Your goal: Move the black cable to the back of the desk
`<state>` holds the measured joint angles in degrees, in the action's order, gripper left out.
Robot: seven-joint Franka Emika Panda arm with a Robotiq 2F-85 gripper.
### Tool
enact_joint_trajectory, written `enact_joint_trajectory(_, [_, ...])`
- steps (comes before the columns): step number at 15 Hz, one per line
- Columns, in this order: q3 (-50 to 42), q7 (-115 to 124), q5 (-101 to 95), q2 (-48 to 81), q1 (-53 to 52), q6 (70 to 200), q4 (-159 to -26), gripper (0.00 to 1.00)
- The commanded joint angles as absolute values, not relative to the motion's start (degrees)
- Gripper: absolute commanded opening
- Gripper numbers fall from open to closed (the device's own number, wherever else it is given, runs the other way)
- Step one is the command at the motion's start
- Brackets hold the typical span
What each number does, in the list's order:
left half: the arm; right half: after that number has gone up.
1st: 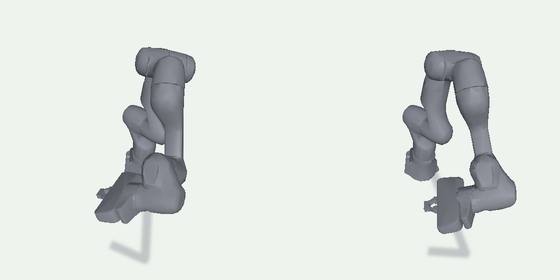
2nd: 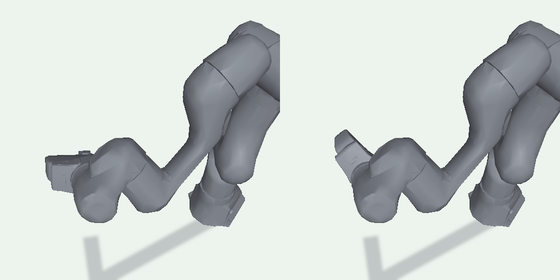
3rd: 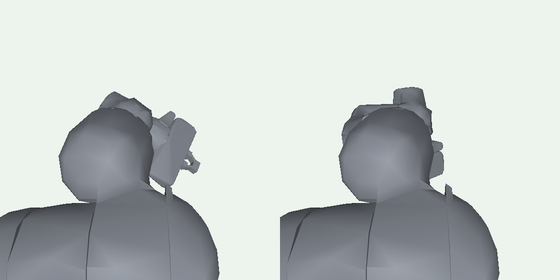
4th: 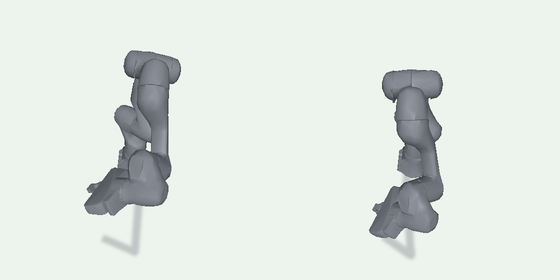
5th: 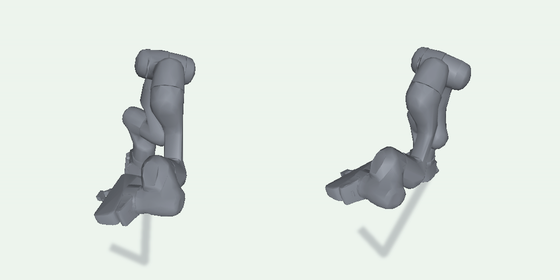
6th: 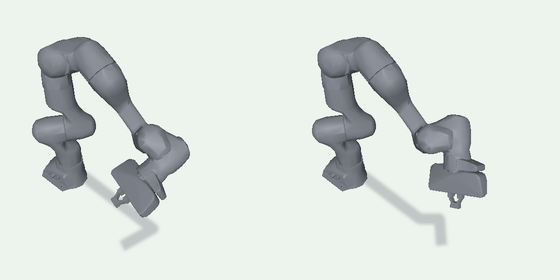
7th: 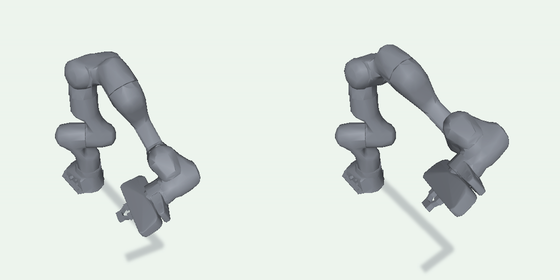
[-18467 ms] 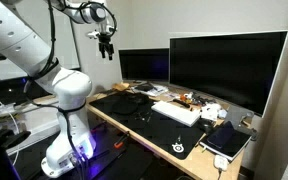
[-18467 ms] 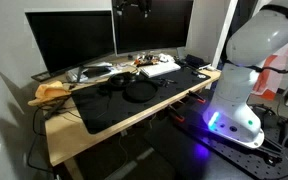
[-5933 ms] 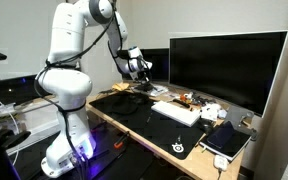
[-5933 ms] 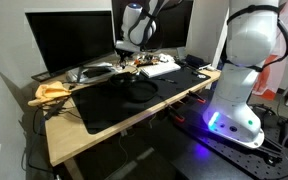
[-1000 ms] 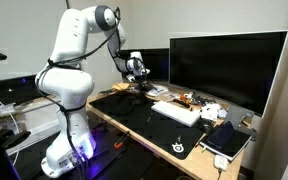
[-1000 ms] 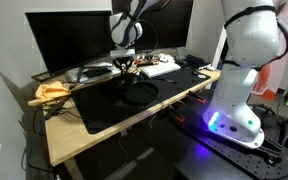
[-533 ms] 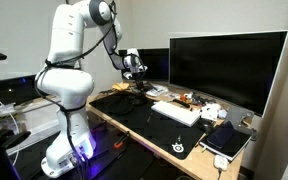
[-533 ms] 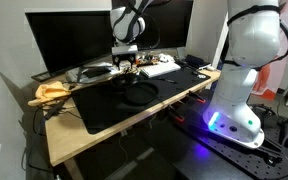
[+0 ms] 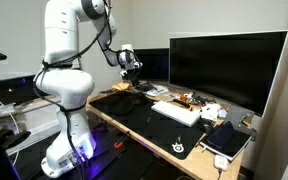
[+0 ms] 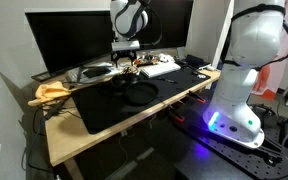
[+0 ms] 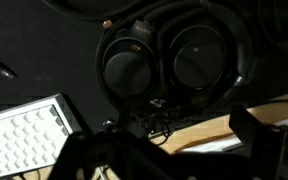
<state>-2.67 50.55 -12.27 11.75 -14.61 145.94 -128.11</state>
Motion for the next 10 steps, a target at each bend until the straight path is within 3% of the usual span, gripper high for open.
enact_joint_trajectory(1, [-0.3,47.8,-12.1,4.6,-13.0,144.6,-133.2,1.0])
enact_joint_trajectory(8, [2.4,48.9,-13.4,-3.6,-10.5,144.4,-138.6,1.0])
enact_joint_trajectory(10, [3.3,49.3,-12.5,-0.6,-9.7,145.6,-136.4,1.0])
